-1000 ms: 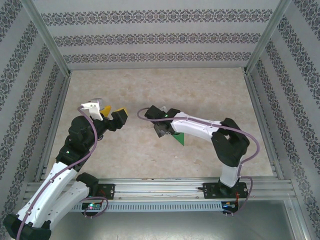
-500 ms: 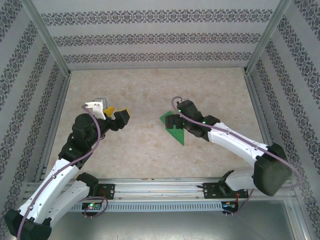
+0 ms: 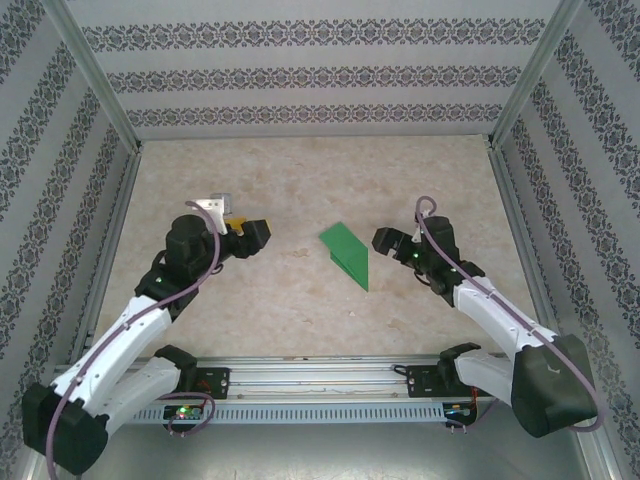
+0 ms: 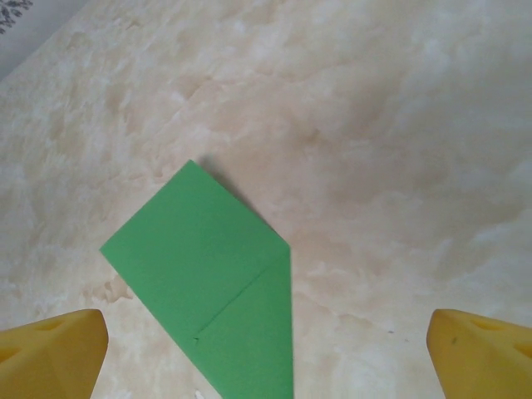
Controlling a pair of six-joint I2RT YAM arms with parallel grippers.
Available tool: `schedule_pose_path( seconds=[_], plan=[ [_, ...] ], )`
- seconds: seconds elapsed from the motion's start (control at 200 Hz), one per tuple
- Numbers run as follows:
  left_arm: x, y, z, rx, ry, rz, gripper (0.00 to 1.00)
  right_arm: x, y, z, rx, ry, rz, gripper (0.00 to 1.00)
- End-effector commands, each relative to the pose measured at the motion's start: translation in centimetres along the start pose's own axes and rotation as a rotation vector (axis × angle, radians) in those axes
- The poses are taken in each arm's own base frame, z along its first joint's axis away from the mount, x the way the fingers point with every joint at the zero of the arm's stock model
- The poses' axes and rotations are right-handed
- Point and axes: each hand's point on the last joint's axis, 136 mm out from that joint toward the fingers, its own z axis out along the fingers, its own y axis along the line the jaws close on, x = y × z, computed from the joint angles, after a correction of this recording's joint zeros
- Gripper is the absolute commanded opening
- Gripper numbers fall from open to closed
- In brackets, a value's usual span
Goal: Fold a paper plane with a square sheet of paper (fold left side to right side)
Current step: Pick up the paper from the center of the table.
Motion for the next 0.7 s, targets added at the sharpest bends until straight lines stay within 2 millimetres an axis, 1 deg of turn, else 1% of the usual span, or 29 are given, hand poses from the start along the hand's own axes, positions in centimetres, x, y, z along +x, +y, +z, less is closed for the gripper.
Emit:
schedule_pose_path(
  seconds=[0.0, 0.08, 0.205, 0.305, 0.435, 0.535, 0.694],
  plan=[
    [0.4, -1.0, 1.5, 0.073, 0.057, -0.069, 0.71, 0.2, 0.2, -0.1, -0.087, -0.002, 0.069, 0.98],
    [1.6, -0.7, 3.1, 0.078, 0.112, -0.129, 0.67, 0.7, -0.7, 0.0, -0.08, 0.006, 0.089, 0.98],
    [3.5, -0.7, 5.9, 0.1, 0.188, -0.212, 0.64, 1.1, -1.3, 0.1, -0.074, 0.014, 0.101, 0.98],
    [5.2, -1.4, 8.3, 0.135, 0.239, -0.268, 0.64, 1.4, -1.7, 0.3, -0.069, 0.02, 0.104, 0.98],
    [7.4, -2.4, 11.8, 0.17, 0.303, -0.341, 0.61, 1.4, -1.6, 0.5, -0.077, 0.026, 0.106, 0.98],
    [9.3, -2.0, 14.3, 0.137, 0.34, -0.41, 0.56, 1.2, -1.4, 0.5, -0.085, 0.028, 0.103, 0.98],
    [10.5, -2.5, 17.3, 0.15, 0.344, -0.452, 0.54, 1.1, -1.3, 0.4, -0.087, 0.025, 0.101, 0.98]
  ],
)
